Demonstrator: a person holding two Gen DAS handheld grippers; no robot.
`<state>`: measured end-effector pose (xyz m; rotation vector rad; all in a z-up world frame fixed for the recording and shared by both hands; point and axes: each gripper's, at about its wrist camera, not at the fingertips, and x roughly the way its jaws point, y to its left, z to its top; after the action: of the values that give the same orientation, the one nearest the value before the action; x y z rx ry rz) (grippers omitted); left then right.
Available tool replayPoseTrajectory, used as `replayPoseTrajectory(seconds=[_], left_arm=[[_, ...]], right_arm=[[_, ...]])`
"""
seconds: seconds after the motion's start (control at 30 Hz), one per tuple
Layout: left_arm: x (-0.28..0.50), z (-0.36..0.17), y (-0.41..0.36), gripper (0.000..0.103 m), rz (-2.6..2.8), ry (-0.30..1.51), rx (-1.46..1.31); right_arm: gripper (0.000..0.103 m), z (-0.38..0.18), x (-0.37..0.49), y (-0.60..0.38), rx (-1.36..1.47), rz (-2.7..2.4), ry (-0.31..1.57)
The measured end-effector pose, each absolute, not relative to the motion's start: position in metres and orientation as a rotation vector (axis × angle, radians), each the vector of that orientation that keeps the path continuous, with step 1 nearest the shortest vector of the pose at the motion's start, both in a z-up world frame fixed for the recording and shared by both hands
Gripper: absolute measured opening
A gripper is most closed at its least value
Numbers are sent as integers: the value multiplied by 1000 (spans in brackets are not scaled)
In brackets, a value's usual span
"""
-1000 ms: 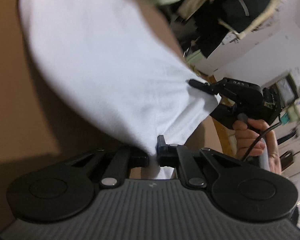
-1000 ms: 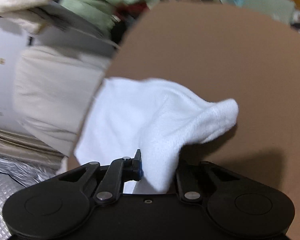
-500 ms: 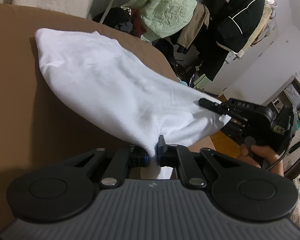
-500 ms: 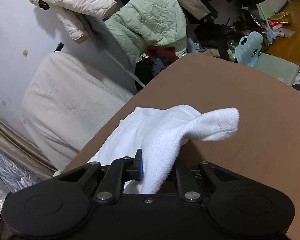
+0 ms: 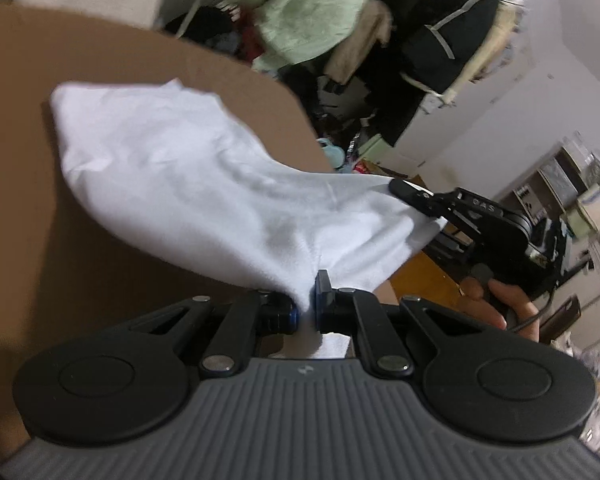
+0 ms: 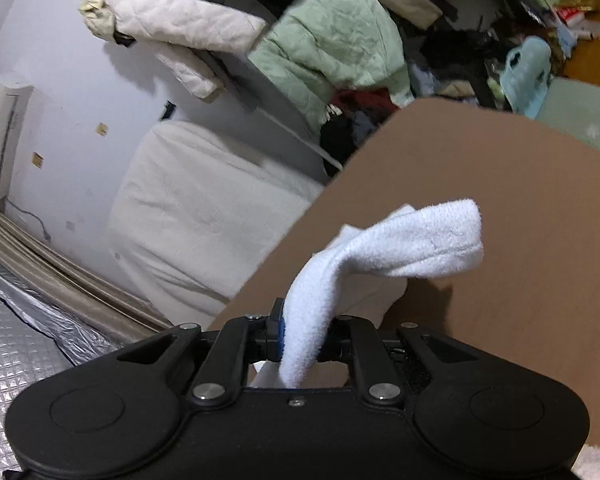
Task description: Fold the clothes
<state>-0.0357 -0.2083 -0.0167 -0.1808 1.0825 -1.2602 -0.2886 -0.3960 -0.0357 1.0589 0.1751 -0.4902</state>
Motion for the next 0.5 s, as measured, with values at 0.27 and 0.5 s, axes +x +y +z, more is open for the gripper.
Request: replayPoseTrajectory(seconds=[0.27,0.5], left_arm=[[-25,-51,-214,7,-1221,1171,-161],[-11,-63,-217,7,-1190,1174,-160]], right_arm=[[16,-60,-273,-406,1076,-513,272],[16,-70,-260,-407,1053,-517,286]])
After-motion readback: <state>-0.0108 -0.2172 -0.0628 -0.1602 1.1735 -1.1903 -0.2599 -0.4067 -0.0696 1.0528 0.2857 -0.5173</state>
